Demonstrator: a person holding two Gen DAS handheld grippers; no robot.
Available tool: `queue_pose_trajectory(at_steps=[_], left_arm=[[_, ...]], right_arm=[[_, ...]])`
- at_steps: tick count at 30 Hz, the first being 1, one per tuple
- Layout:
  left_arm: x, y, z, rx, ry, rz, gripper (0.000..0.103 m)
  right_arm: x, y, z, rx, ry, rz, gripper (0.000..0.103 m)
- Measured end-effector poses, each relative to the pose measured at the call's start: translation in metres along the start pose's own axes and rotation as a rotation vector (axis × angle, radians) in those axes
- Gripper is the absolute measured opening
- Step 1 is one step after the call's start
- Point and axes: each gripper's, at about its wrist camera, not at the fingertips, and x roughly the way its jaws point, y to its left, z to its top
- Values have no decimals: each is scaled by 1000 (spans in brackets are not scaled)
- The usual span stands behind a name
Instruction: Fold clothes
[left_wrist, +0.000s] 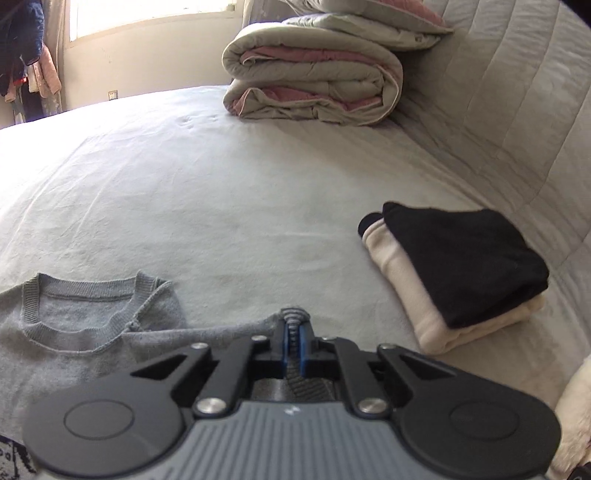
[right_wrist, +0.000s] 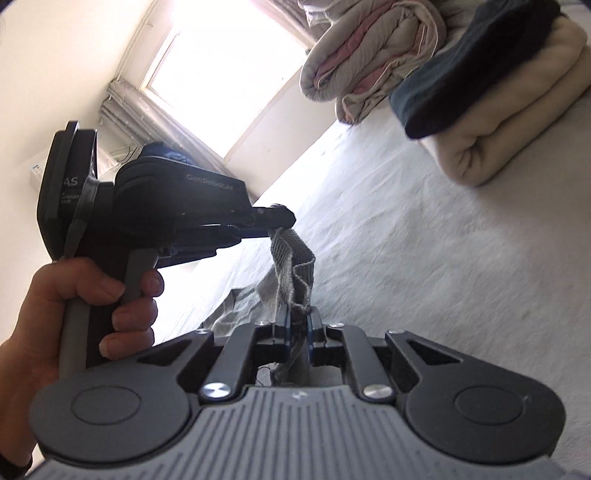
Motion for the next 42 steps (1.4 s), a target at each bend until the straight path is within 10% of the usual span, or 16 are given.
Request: queue_pose_trajectory(at_steps=[11, 31, 35, 39, 42], left_arm=[[43, -29, -6, -234, -34, -261, 5], [99, -28, -56, -305, 39, -400, 6], [90, -19, -53, -316, 33, -401, 15], [80, -9, -50, -326, 19, -403, 56], [62, 6, -46, -319, -33, -390, 63]], right_arm=[[-7, 3, -1, -8, -130, -247, 8], [-29, -18, -24, 275, -172, -392, 8], [-34, -18, -22, 279, -221, -421, 16], [-42, -17, -15, 246, -307, -467, 34], [-46, -15, -12, 209, -353, -477, 46]])
